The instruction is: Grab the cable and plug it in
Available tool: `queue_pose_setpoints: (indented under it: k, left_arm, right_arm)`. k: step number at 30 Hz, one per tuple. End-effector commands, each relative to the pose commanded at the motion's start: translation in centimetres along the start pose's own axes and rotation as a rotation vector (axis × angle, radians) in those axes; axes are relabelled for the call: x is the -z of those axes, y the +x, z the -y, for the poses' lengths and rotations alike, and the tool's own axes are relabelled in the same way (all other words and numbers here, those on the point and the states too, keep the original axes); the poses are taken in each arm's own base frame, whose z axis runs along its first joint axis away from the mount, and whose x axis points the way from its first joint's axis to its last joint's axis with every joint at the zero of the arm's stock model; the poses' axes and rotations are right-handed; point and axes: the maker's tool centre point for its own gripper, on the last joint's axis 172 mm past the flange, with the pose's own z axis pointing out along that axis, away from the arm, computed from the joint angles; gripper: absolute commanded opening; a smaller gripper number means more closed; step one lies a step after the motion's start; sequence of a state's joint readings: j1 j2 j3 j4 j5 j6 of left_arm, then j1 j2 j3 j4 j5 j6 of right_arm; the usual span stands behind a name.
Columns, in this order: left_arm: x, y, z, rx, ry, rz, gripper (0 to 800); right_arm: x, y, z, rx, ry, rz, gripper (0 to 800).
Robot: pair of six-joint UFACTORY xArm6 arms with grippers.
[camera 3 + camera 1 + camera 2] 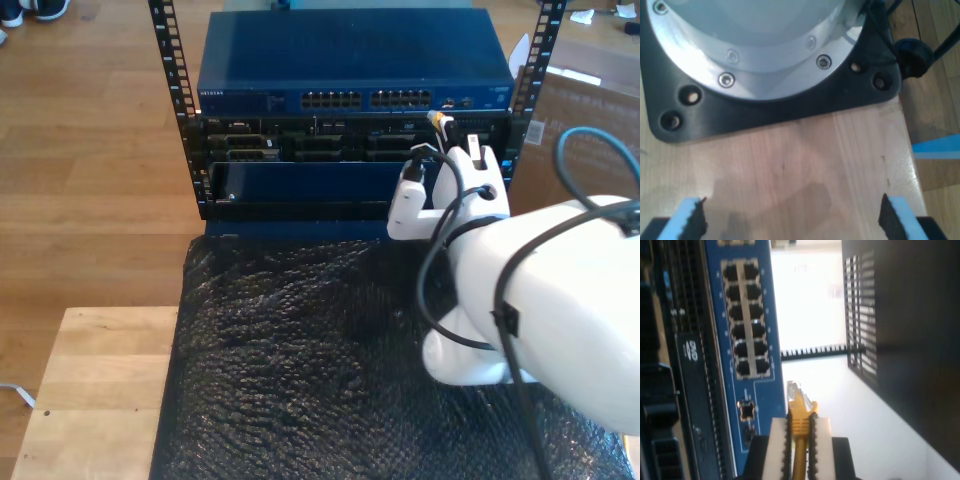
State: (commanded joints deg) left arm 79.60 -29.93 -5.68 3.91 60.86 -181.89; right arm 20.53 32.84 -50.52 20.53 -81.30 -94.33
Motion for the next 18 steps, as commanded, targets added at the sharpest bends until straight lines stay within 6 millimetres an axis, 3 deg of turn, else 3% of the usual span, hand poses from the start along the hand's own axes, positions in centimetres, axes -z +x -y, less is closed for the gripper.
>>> queue_pose_setpoints:
  k: [4,18]
  left_arm:
    - [0.0,0.0,0.0,0.000,0.000,0.000,800]
    - [0.0,0.0,0.0,0.001,0.001,0.000,800]
  right_arm:
    - [-0.6,-1.0,0.0,0.026,-0.029,0.062,0]
    - [-1.8,0.0,0.3,0.044,-0.069,0.098,0]
